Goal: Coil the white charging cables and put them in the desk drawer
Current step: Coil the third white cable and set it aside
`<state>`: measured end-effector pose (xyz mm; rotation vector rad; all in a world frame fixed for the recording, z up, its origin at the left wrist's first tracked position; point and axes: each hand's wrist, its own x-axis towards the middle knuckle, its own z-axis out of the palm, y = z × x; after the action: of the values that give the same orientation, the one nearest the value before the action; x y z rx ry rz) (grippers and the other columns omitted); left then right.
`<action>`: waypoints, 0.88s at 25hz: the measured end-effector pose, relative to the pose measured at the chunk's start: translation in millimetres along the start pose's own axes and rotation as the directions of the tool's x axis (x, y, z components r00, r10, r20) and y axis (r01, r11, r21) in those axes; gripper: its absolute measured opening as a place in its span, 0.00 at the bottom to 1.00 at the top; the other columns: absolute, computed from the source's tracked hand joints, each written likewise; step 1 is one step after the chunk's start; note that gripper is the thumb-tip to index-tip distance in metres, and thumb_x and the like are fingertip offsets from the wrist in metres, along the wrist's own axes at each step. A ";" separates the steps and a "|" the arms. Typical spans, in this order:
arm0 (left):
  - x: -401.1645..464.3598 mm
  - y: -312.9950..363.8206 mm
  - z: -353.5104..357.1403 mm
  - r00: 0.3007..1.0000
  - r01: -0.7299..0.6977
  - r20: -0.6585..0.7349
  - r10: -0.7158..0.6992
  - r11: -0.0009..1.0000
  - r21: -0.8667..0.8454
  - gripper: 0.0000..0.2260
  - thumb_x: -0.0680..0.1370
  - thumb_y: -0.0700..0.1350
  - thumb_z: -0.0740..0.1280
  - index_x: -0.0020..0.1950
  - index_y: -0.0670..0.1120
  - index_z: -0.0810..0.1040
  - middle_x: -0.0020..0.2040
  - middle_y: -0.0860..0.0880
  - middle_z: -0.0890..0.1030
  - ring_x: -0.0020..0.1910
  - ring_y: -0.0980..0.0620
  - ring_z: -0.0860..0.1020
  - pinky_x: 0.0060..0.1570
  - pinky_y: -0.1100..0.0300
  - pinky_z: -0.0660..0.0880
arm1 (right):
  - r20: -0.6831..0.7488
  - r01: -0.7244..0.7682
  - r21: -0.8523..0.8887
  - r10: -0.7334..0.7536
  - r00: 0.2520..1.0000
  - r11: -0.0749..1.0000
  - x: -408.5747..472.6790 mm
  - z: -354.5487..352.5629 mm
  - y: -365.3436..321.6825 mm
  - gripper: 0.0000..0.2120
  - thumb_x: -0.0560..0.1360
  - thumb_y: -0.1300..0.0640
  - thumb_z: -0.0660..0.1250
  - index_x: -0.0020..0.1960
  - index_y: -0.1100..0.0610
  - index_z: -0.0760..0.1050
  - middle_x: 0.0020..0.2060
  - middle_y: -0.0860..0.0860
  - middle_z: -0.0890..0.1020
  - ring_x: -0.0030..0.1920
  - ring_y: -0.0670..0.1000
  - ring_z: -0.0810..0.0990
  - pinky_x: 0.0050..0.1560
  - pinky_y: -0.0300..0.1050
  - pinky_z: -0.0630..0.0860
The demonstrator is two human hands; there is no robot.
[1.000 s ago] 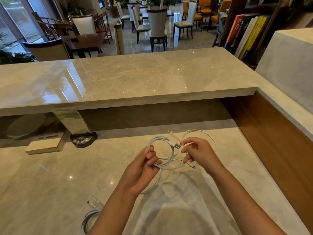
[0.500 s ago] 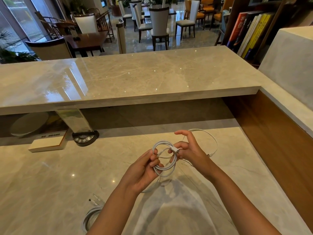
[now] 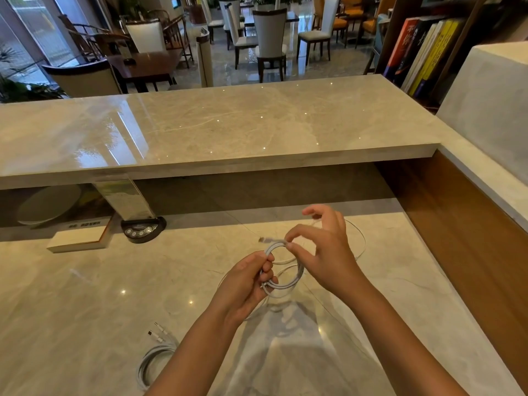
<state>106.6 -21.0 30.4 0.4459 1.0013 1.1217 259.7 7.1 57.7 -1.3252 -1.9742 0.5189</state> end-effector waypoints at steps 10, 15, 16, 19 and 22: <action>-8.1 8.4 10.1 0.997 0.048 0.059 -0.057 0.988 0.143 0.11 0.80 0.38 0.56 0.43 0.38 0.76 0.28 0.49 0.70 0.24 0.57 0.66 0.31 0.63 0.76 | 0.362 -0.433 0.238 0.335 0.870 0.869 9.9 -15.0 0.0 0.04 0.78 0.55 0.59 0.45 0.52 0.70 0.39 0.49 0.83 0.35 0.43 0.81 0.36 0.43 0.77; -4.7 6.5 18.2 0.998 -0.037 -0.050 0.042 0.995 0.097 0.11 0.80 0.37 0.56 0.42 0.39 0.75 0.27 0.50 0.70 0.23 0.57 0.68 0.33 0.63 0.78 | -0.179 -0.152 0.105 0.169 0.969 0.983 -3.5 -0.4 9.8 0.01 0.73 0.57 0.69 0.42 0.53 0.78 0.45 0.49 0.77 0.47 0.48 0.74 0.42 0.39 0.73; -3.6 5.6 18.8 0.995 -0.055 -0.081 0.060 0.996 0.068 0.11 0.80 0.37 0.57 0.42 0.39 0.75 0.28 0.50 0.70 0.23 0.57 0.68 0.33 0.63 0.78 | -0.263 -0.127 0.123 0.156 0.952 0.984 -8.7 1.0 7.9 0.01 0.73 0.58 0.69 0.42 0.54 0.79 0.44 0.49 0.78 0.46 0.48 0.74 0.41 0.35 0.71; 1.8 3.8 15.4 0.984 -0.091 -0.160 0.083 0.995 -0.046 0.10 0.79 0.36 0.57 0.41 0.39 0.74 0.29 0.48 0.68 0.23 0.57 0.67 0.33 0.63 0.76 | -0.387 -0.048 0.142 0.100 0.917 0.989 -32.5 8.2 2.6 0.03 0.73 0.61 0.69 0.42 0.55 0.80 0.39 0.46 0.79 0.40 0.44 0.76 0.39 0.26 0.69; -0.1 2.9 9.9 0.992 -0.050 -0.118 0.038 0.994 -0.095 0.10 0.80 0.37 0.56 0.42 0.39 0.74 0.29 0.48 0.69 0.23 0.57 0.67 0.34 0.62 0.74 | -0.325 -0.218 0.352 0.337 0.884 0.910 -36.3 4.3 6.4 0.05 0.73 0.60 0.69 0.39 0.52 0.79 0.34 0.44 0.80 0.37 0.42 0.77 0.36 0.28 0.71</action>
<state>113.3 -18.2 37.6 0.3282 1.0363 1.2423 269.4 -23.3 38.8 -1.3965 -1.3315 0.6230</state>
